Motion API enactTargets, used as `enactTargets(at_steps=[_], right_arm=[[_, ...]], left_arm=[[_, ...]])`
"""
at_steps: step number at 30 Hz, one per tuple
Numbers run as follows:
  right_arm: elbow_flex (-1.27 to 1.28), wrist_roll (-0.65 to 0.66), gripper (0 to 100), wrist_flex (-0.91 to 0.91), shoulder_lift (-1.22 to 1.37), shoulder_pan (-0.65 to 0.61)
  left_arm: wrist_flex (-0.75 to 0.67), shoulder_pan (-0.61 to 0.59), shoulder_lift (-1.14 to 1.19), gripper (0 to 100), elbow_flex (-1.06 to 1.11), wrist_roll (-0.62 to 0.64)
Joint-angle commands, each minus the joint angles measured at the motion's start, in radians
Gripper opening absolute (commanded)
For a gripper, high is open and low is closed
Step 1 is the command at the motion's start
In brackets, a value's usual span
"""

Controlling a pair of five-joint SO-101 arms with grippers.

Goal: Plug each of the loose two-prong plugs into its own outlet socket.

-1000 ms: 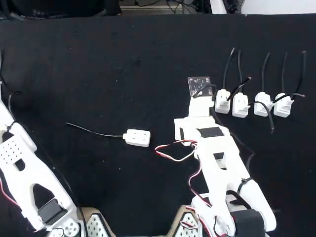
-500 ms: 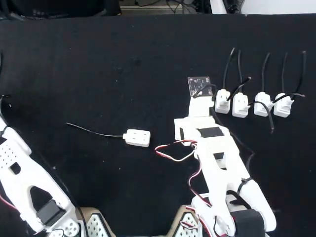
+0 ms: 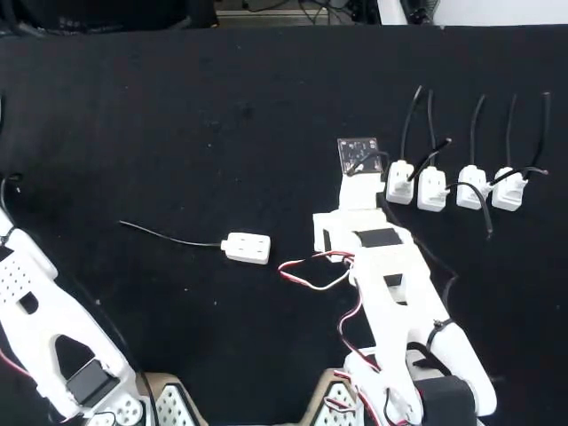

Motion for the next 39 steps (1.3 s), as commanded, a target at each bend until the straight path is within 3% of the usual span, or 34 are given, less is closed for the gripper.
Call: enactTargets(at_steps=[1,12,18,24,30,39], right_arm=[[-0.048,-0.005,21.2,-0.018,-0.031,0.02],[-0.048,-0.005,21.2,-0.018,-0.031,0.02],[-0.048,-0.005,21.2,-0.018,-0.031,0.02],[-0.048,-0.005,21.2,-0.018,-0.031,0.02],[-0.048,-0.005,21.2,-0.018,-0.031,0.02],[-0.048,-0.005,21.2,-0.018,-0.031,0.02]], left_arm=[[0.141,-0.01,0.011,23,0.021,-0.009],[0.402,-0.018,0.002,23,0.013,-0.015],[0.503,-0.024,0.002,23,-0.127,-0.015],[0.503,-0.031,-0.1,23,-0.124,0.002],[0.399,-0.064,-0.114,23,-0.133,0.252],[0.382,-0.122,-0.114,24,-0.134,0.68]])
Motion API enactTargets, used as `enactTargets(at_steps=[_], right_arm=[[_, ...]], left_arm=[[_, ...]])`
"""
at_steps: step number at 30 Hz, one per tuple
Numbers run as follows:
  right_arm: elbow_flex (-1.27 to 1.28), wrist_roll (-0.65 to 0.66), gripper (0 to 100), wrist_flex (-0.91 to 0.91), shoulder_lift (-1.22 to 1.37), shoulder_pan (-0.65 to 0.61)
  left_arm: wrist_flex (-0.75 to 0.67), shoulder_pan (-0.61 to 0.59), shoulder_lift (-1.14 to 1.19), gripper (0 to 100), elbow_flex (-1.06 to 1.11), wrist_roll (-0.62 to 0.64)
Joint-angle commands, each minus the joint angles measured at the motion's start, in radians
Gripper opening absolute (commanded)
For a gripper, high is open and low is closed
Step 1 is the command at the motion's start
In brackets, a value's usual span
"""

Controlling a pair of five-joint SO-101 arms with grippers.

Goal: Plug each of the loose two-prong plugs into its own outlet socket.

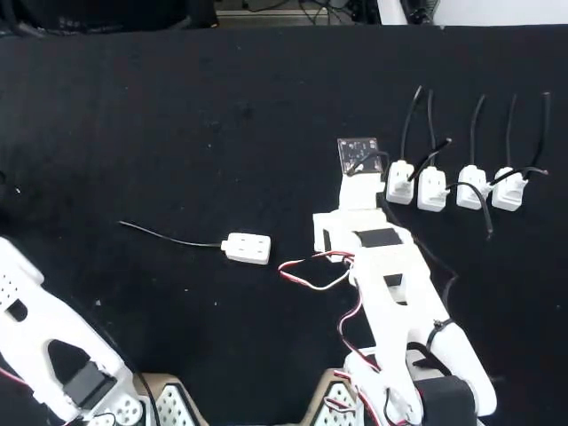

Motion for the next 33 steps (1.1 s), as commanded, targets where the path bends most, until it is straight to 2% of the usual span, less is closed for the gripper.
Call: enactTargets(at_steps=[1,22,29,31,33], right_arm=[[-0.048,-0.005,21.2,-0.018,-0.031,0.02],[-0.048,-0.005,21.2,-0.018,-0.031,0.02],[-0.048,-0.005,21.2,-0.018,-0.031,0.02],[-0.048,-0.005,21.2,-0.018,-0.031,0.02],[-0.048,-0.005,21.2,-0.018,-0.031,0.02]], left_arm=[[-0.031,-0.038,-0.063,24,-0.028,0.193],[-0.212,0.013,-0.003,24,0.035,0.215],[-0.115,0.039,0.006,23,0.028,0.215],[-0.112,0.047,0.008,18,0.031,0.215],[-0.11,0.048,0.008,8,0.036,0.215]])
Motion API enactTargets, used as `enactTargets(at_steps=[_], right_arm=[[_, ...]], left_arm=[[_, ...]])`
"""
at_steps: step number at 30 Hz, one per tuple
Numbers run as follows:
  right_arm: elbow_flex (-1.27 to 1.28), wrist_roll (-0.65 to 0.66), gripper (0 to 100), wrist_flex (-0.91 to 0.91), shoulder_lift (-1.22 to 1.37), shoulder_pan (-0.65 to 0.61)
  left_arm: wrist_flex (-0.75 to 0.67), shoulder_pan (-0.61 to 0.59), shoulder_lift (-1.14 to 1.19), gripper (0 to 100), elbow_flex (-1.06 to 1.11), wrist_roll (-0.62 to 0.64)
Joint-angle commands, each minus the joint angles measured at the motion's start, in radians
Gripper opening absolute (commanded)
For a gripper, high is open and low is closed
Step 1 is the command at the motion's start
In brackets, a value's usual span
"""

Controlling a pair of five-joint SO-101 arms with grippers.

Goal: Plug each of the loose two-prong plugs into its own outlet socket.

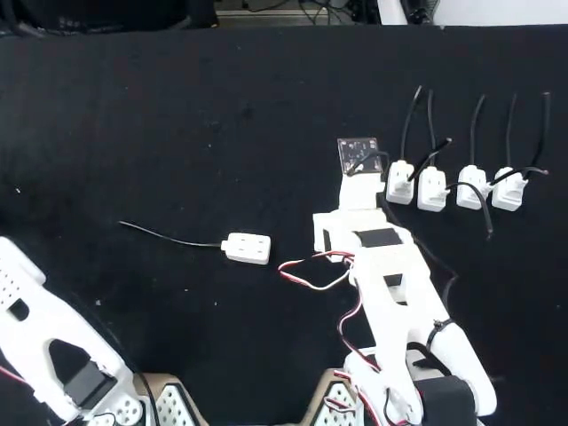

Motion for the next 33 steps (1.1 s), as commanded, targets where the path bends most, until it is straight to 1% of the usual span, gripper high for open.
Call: enactTargets(at_steps=[1,4,7,11,13,22,26,33], right_arm=[[-0.048,-0.005,21.2,-0.018,-0.031,0.02],[-0.048,-0.005,21.2,-0.018,-0.031,0.02],[-0.048,-0.005,21.2,-0.018,-0.031,0.02],[-0.048,-0.005,21.2,-0.018,-0.031,0.02],[-0.048,-0.005,21.2,-0.018,-0.031,0.02],[-0.048,-0.005,21.2,-0.02,-0.031,0.02],[-0.048,-0.005,21.2,-0.02,-0.031,0.02],[-0.048,-0.005,21.2,-0.02,-0.033,0.02]], left_arm=[[0.02,0.035,-0.014,3,-0.008,0.006],[0.021,0.033,-0.014,6,-0.008,0.006],[0.069,0.027,-0.025,3,-0.018,0.006],[0.239,0.047,-0.038,3,-0.087,-0.002],[0.302,0.071,-0.057,3,-0.071,-0.002],[0.302,0.068,-0.155,3,-0.053,-0.002],[0.302,0.056,-0.241,3,0.061,-0.002],[0.301,0.085,-0.476,3,0.384,-0.002]])
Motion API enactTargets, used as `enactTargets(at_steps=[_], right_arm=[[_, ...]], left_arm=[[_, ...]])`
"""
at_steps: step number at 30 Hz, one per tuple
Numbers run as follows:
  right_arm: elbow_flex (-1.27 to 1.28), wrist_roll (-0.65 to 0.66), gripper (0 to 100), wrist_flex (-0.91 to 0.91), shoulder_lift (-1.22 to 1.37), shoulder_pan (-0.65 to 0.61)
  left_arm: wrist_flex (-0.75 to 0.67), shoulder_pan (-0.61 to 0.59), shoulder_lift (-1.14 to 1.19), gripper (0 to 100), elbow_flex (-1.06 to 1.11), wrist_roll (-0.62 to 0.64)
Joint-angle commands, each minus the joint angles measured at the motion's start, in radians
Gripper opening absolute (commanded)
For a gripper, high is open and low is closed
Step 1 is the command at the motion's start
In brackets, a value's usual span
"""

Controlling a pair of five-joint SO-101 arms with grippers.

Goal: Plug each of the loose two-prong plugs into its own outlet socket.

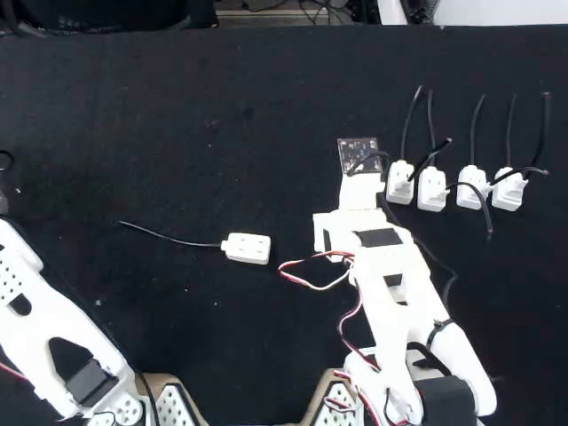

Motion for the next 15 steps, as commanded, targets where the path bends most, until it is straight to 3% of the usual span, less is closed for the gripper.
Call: enactTargets(at_steps=[1,15], right_arm=[[-0.048,-0.005,21.2,-0.018,-0.033,0.02],[-0.047,-0.006,21.2,-0.018,-0.038,0.021]], left_arm=[[0.008,0.033,-0.229,3,0.171,-0.002],[0.005,0.266,-0.858,3,0.852,-0.002]])
